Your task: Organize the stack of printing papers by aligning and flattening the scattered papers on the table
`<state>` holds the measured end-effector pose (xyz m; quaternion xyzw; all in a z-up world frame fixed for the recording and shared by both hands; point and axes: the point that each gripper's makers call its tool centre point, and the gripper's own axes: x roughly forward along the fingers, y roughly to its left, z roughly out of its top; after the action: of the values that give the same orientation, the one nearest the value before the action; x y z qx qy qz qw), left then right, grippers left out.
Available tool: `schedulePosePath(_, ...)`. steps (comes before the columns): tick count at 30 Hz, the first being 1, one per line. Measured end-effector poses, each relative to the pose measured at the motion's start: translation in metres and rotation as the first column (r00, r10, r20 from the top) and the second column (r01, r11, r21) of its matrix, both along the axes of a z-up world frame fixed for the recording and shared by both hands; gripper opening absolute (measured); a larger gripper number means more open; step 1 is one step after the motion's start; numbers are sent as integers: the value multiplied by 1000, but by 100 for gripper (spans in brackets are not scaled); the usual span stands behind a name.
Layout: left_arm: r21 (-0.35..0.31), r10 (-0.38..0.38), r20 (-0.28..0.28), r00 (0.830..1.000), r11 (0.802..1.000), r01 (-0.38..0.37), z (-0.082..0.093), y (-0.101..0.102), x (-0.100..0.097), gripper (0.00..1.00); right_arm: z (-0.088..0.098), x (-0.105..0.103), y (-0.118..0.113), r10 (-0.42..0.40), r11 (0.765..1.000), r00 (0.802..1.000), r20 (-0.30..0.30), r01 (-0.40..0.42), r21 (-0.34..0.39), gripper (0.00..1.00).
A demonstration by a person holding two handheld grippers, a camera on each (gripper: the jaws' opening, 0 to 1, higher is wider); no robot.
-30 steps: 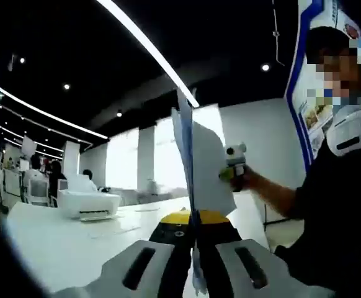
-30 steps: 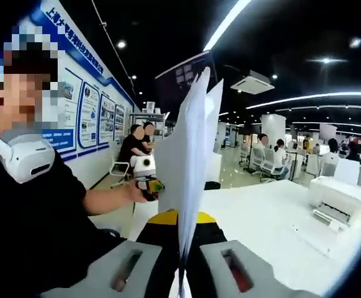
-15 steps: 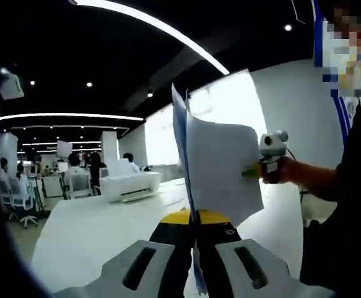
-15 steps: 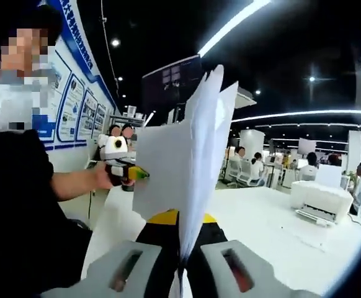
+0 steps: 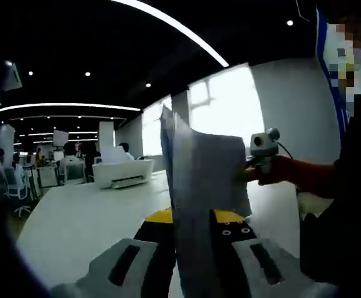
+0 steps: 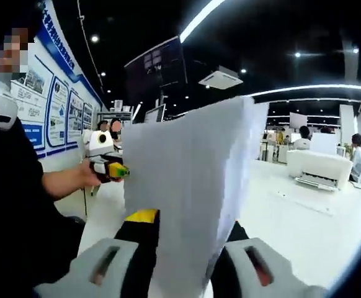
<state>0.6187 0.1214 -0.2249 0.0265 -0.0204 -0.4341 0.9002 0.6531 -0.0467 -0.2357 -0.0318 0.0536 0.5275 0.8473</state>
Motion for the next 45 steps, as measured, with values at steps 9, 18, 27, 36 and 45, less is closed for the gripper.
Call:
schedulePosePath(9,31,-43,-17,999,999,43,-5,-3,6,6,11,-3,-8,75,997,997,27,-76,26,0)
schedulePosePath(18,8,-30,-70,997,1000,31,-4,4,9,8,13,-24,15,87,995,996,-12,-86,41,0)
schedulePosePath(27,29,-60,-109,992,998,63,-18,-8,10,6,16,-27,4,105,991,994,-20,-103,79,0)
schedulePosePath(36,13,-102,-126,987,994,105,-6,-10,-3,5,23,-26,-9,125,988,992,-13,-124,93,0)
schedulePosePath(45,-68,-177,-272,946,984,164,1,-21,-14,5,30,-28,-26,137,985,977,-163,-117,127,0)
